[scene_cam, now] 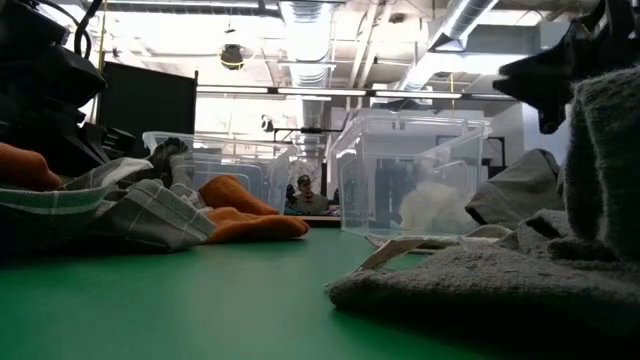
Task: Sort towels by color in basket
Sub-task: Put the top dark gray towel into the right transparent bin
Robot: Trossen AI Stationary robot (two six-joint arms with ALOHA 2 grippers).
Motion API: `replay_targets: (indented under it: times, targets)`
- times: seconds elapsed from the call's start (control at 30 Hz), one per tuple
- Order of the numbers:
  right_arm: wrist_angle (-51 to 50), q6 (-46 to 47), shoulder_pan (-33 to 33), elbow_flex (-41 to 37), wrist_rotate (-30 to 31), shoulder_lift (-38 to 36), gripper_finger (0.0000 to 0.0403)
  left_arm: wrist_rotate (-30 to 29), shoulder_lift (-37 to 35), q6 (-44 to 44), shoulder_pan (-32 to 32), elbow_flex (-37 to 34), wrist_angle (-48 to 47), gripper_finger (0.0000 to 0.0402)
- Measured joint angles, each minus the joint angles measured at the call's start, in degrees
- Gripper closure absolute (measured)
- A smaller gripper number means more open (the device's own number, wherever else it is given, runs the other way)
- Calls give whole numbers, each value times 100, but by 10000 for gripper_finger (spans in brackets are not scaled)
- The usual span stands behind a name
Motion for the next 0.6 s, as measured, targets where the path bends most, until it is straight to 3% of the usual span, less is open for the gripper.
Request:
replay_targets:
  times: [0.27,0.6]
  targets:
    - [1223,253,-127,3,-62,-2,265,-1,0,0,1,0,2,401]
    - [1226,131,-127,168,-79,0,265,-36,-5,597,1,-1,427,401]
